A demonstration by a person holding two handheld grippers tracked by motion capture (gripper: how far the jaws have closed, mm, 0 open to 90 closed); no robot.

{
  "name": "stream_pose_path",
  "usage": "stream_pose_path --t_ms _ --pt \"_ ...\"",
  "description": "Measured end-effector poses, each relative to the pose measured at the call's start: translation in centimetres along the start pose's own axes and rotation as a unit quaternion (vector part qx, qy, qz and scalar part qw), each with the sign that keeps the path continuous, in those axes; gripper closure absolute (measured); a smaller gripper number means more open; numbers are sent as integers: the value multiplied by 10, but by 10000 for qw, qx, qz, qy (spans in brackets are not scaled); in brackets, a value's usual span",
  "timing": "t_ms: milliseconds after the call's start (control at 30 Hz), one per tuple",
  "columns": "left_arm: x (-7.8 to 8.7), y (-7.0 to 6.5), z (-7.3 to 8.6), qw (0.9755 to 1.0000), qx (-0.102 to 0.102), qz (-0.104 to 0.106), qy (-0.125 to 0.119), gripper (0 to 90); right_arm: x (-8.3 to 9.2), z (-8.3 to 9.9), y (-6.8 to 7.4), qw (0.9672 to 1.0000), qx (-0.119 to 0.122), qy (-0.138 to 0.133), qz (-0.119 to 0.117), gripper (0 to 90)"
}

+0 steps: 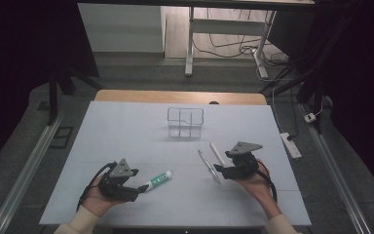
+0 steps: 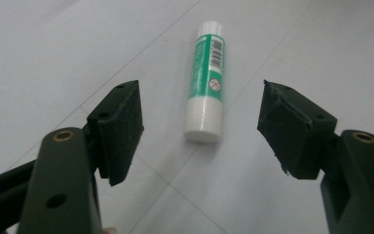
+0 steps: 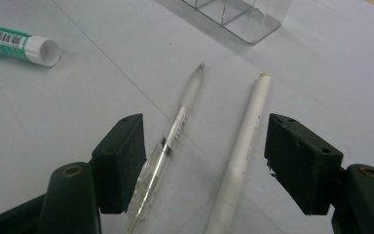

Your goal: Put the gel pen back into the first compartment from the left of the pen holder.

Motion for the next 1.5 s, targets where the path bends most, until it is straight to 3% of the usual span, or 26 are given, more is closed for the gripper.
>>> stream_pose_path --t_ms 467,1067,1500 --pt "8 2 18 9998 160 -130 41 307 -20 -15 6 9996 -81 255 -85 321" --pt "13 10 23 9994 294 -180 -42 300 -56 -35 13 9978 -177 642 -38 342" --pt "11 11 25 9994 290 -177 -14 298 -68 -30 12 9955 -147 930 55 401"
Point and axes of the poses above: each handheld gripper's, and its own axes: x roughly backward along the jaws, z roughly out of its underside, y roughly to its left, the point moved 10 cm from there along -x, roughly forward along the jaws, and after that the axes turned 11 degrees about -x, right-handed, at the moved point
